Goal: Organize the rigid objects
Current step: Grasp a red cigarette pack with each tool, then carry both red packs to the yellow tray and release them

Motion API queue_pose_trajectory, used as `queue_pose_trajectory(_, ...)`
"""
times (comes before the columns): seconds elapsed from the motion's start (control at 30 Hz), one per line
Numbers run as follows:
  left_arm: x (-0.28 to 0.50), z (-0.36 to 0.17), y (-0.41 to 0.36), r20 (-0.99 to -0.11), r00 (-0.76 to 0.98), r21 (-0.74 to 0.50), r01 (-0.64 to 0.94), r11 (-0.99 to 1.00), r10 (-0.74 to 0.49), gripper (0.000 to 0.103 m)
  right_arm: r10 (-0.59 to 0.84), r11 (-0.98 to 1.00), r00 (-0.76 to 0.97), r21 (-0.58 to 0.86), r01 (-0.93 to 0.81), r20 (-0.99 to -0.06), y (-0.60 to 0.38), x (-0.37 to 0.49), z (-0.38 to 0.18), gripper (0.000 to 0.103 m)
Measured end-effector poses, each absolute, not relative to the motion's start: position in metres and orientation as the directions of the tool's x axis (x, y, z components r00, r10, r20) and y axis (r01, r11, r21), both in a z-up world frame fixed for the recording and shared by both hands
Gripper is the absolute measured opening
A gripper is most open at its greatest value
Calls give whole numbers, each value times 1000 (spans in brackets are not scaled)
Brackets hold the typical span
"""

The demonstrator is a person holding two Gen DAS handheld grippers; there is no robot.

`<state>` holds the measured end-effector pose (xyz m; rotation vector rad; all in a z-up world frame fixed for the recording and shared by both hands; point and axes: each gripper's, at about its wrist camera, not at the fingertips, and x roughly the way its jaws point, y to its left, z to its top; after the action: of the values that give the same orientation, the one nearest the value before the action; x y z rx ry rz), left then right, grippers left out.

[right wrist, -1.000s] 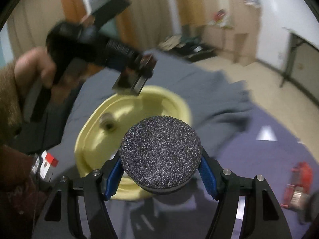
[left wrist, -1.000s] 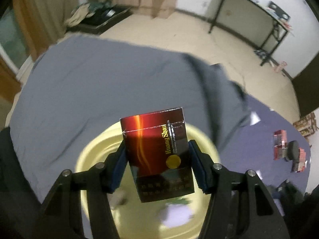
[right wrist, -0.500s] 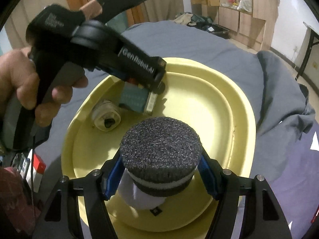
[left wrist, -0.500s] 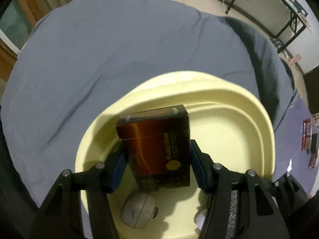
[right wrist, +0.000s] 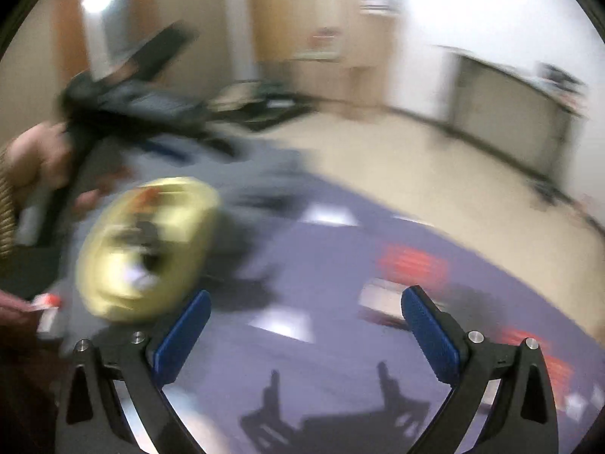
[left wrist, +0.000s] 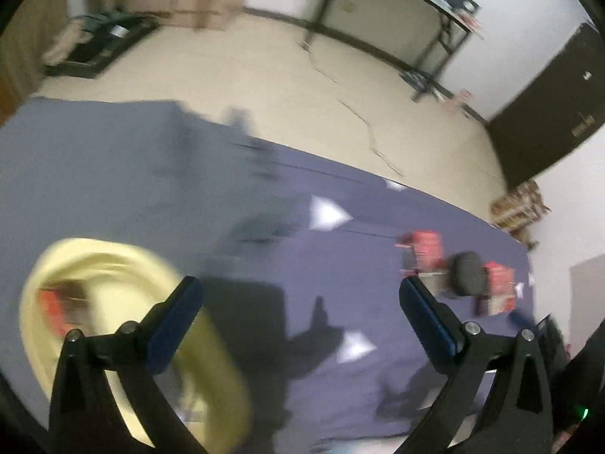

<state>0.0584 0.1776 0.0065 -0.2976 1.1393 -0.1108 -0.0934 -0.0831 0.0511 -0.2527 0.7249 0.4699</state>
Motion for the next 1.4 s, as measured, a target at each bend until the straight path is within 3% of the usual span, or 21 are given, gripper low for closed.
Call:
queue_pose_trajectory(0.07,73,-7,123,-889,375,-299,-42,953,-263,103,161,940,692,-105,-325,-704,-154,-83,50,103)
queue_pose_trajectory(0.17,104,-26,53,-911,327,-273,-24,962,-251,103,49,986,672,-73,-153,-739,-225,-71,36,103)
queue_pose_trajectory(0.3,127,-60,1,-940,253,-252,-66,965,-228,103,101,990,641,9,-144,-761,-243,-52,13,103)
queue_pose_trajectory(0.47,150,-73,-29,-957,261,-153,-75,985,-129,103,90,985,612,-19,-170,-785,-237,-37,-9,103)
queue_pose_trajectory(0.63,164,-89,-36,-967,232,-125,-77,989,-104,101,65,976,588,-71,-205,-806,-230,-26,-5,103)
queue_pose_trajectory(0.7,167,-96,-42,-973,215,-97,-54,994,-83,84,33,972,588,-111,-208,-808,-224,-27,1,102)
queue_pose_trajectory(0.73,167,-99,-47,-974,215,-87,-45,995,-75,66,19,969,592,-132,-210,-806,-221,-25,1,100)
queue_pose_trajectory(0.77,167,-101,-49,-974,211,-87,-30,996,-79,64,17,965,600,-144,-219,-799,-219,-23,2,97)
queue_pose_trajectory(0.8,167,-103,-49,-975,198,-108,-19,994,-102,64,13,963,606,-153,-222,-796,-217,-23,3,82)
queue_pose_trajectory(0.83,164,-103,-43,-975,190,-120,-23,992,-114,63,9,961,608,-160,-224,-794,-215,-22,2,58)
queue_pose_trajectory(1.3,108,-24,50,-892,290,-379,-63,923,-346,62,158,967,678,-27,-254,-718,-253,-53,19,59)
queue_pose_trajectory(1.4,90,-1,90,-873,333,-402,-77,913,-356,62,217,928,702,-80,-364,-679,-217,-71,34,59)
